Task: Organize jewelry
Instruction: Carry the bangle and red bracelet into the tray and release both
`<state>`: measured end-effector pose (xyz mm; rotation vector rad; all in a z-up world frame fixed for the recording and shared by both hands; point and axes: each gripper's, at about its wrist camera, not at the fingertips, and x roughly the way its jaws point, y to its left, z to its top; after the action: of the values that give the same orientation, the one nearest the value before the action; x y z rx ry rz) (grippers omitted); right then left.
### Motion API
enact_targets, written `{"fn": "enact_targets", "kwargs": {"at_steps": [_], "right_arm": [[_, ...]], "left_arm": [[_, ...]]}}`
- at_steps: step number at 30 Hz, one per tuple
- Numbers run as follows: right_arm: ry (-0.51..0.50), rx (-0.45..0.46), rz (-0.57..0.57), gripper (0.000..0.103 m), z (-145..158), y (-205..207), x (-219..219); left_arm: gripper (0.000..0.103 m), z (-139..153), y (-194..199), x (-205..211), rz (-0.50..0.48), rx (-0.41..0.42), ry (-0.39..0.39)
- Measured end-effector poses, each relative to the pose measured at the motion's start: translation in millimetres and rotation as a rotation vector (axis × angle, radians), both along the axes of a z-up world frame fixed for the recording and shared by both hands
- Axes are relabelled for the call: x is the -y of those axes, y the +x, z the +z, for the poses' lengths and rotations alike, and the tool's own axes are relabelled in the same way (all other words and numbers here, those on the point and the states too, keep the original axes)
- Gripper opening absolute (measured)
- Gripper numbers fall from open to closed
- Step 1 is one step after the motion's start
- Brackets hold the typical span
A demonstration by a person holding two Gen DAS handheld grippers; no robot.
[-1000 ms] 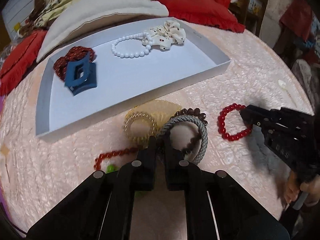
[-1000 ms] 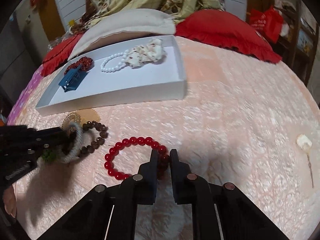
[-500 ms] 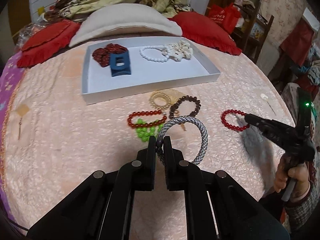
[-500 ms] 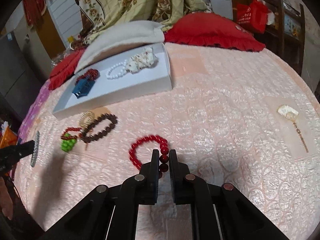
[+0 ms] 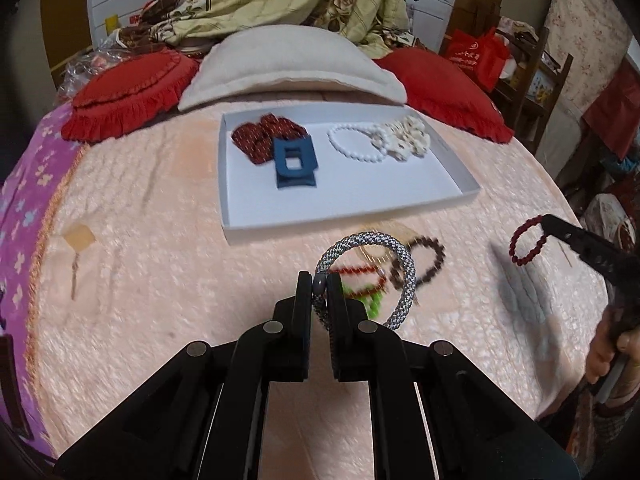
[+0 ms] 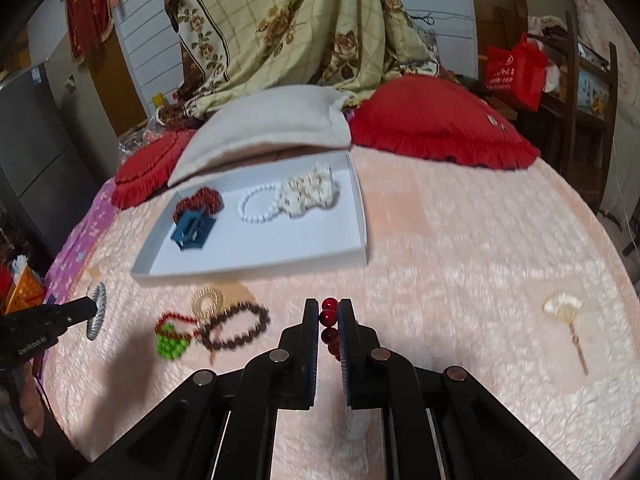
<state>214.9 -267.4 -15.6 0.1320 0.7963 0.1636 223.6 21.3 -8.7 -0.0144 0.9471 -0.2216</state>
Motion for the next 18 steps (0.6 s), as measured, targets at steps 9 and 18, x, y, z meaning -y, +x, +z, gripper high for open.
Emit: {"fn": "enact_targets", "kwargs": {"at_steps": [9,18], "right_arm": [[-0.096,0.03,0.021,0.009,29,53,-26],[-0.153,-0.018,0.045,0.009,13,117,-67]], "left_arm": [[0.006,-13,70,-20,0.092,-0.058,0.034],[0.006,-50,123,-37,0.169,-0.118,0.112]]}}
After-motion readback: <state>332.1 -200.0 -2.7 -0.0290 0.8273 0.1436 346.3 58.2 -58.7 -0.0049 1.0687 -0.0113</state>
